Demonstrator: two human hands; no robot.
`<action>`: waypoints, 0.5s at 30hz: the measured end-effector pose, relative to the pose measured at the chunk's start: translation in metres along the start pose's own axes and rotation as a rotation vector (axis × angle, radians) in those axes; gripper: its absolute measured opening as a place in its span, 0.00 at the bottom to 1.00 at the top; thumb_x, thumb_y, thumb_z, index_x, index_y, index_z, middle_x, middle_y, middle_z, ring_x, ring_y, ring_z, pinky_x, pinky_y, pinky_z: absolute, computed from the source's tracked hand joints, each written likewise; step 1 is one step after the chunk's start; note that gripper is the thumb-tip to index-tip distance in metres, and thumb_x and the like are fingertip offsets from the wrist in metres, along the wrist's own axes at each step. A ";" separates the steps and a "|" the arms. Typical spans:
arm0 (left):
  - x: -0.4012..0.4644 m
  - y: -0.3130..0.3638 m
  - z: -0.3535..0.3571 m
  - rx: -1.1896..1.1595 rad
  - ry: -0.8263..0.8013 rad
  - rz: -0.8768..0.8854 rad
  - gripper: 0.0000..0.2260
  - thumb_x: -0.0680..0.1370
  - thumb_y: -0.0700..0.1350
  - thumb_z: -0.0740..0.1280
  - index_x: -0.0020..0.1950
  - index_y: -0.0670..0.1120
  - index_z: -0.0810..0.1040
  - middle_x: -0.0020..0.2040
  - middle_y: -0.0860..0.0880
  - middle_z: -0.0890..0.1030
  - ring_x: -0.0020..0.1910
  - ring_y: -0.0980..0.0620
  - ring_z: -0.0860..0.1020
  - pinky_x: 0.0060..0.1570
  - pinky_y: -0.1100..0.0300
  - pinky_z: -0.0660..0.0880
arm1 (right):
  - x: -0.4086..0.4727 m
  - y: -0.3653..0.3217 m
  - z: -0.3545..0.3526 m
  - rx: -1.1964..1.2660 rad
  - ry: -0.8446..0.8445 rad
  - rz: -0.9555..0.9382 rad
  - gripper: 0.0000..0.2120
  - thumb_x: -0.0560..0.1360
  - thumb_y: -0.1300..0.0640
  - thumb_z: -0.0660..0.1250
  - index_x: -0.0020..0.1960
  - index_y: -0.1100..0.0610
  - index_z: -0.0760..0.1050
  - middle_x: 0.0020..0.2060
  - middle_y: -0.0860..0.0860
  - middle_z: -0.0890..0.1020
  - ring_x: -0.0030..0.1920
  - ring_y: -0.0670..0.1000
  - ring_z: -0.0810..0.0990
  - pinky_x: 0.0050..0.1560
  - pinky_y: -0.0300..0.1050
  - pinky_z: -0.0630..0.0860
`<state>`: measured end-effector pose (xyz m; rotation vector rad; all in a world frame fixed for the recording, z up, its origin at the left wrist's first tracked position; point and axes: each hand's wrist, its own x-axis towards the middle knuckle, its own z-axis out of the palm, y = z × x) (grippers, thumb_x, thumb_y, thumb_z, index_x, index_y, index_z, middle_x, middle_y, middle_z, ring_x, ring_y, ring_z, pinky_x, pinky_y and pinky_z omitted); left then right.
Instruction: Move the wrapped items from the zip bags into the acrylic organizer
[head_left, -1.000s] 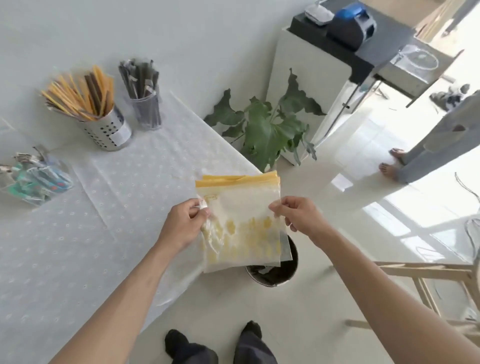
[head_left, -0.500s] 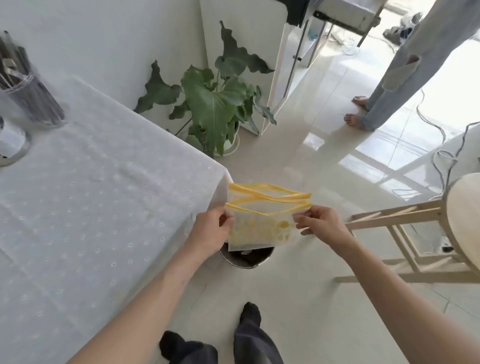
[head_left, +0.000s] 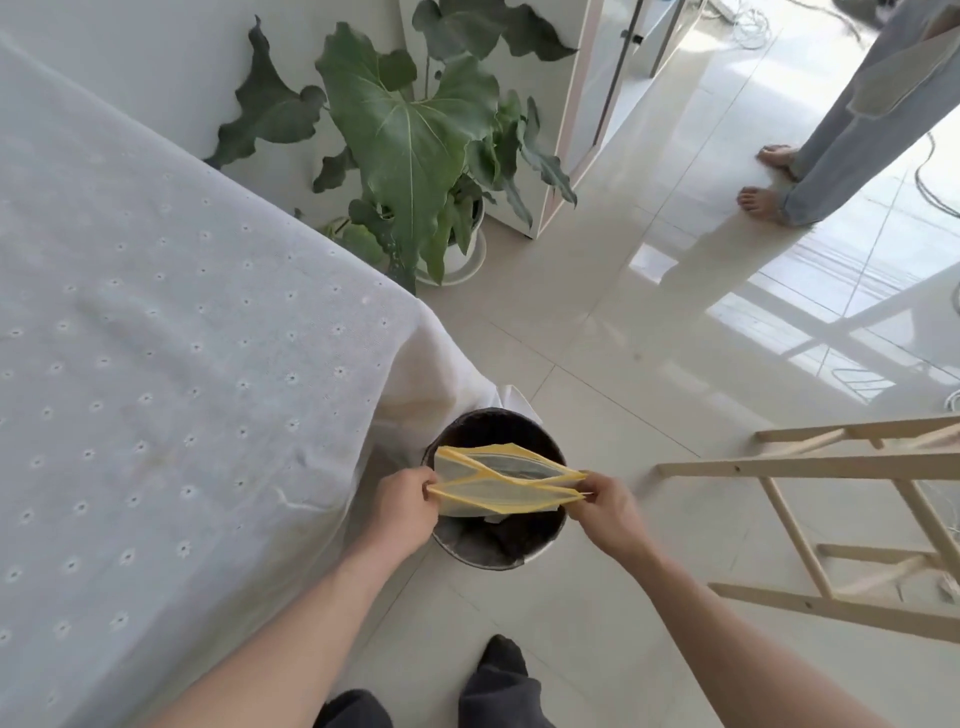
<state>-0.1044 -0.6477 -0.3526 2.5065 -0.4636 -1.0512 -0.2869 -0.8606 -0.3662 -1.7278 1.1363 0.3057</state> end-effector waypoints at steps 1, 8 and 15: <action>0.006 -0.005 0.006 0.013 -0.011 -0.019 0.11 0.82 0.38 0.67 0.55 0.49 0.88 0.49 0.48 0.87 0.47 0.47 0.81 0.46 0.59 0.73 | 0.006 0.005 0.005 -0.001 -0.007 0.009 0.08 0.75 0.63 0.69 0.47 0.54 0.86 0.34 0.50 0.83 0.34 0.47 0.76 0.38 0.43 0.75; 0.022 -0.027 0.025 -0.014 -0.085 -0.081 0.16 0.83 0.44 0.70 0.72 0.49 0.81 0.66 0.46 0.85 0.63 0.48 0.84 0.64 0.53 0.80 | 0.029 0.041 0.023 0.027 -0.137 0.090 0.23 0.77 0.58 0.73 0.71 0.52 0.77 0.66 0.49 0.81 0.62 0.52 0.84 0.63 0.52 0.81; -0.009 0.003 -0.009 0.074 -0.177 0.064 0.32 0.87 0.55 0.63 0.88 0.48 0.56 0.89 0.48 0.54 0.88 0.48 0.54 0.84 0.50 0.55 | -0.013 -0.007 0.007 -0.128 -0.109 -0.003 0.29 0.80 0.44 0.69 0.79 0.48 0.69 0.74 0.50 0.75 0.72 0.54 0.75 0.71 0.50 0.72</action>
